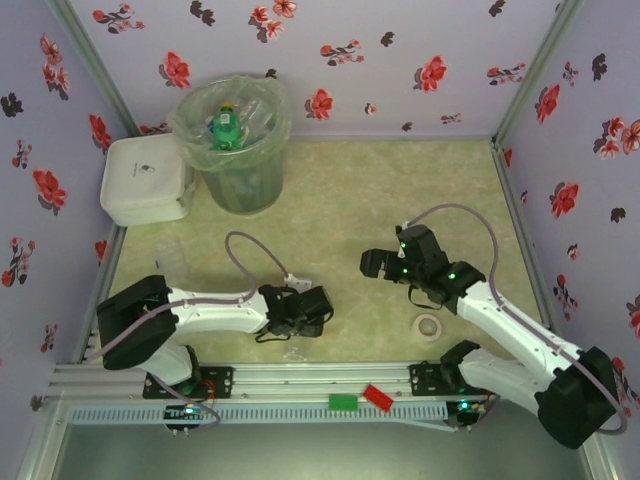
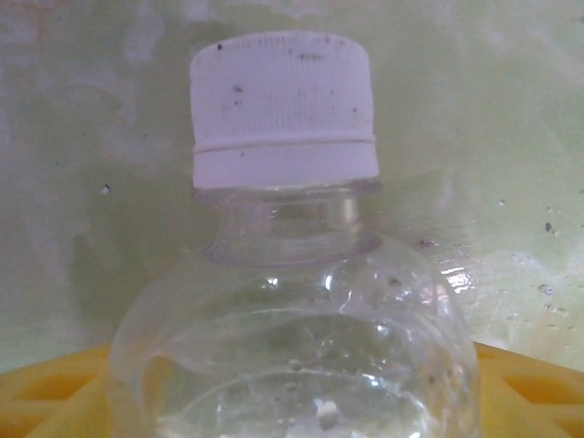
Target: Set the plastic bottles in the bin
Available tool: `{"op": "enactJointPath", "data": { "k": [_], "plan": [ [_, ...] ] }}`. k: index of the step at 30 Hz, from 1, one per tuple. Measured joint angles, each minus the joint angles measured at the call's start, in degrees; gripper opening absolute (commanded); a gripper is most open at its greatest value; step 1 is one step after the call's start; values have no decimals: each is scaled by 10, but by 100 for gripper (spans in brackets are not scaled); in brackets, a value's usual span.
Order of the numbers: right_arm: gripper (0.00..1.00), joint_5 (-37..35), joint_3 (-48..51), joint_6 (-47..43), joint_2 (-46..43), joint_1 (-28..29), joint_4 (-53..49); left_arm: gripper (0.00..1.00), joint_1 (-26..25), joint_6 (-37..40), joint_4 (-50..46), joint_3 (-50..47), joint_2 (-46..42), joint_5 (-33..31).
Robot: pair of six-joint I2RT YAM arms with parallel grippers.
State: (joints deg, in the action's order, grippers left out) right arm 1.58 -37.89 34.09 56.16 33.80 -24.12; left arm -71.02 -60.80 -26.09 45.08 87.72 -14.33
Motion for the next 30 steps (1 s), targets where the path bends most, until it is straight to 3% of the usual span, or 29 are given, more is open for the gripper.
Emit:
{"op": "enactJointPath", "data": {
  "k": [6,16,23,30],
  "plan": [
    [100,-2,0,-1,8,0,7,48,18,7,10,0,-10,-7],
    [100,13,8,8,36,0,98,41,69,58,40,-18,-140,-63],
    [100,61,16,24,58,0,171,40,181,136,92,-17,-275,-105],
    [100,94,26,45,79,0,218,36,274,267,114,74,-299,-98]
  ]
}}
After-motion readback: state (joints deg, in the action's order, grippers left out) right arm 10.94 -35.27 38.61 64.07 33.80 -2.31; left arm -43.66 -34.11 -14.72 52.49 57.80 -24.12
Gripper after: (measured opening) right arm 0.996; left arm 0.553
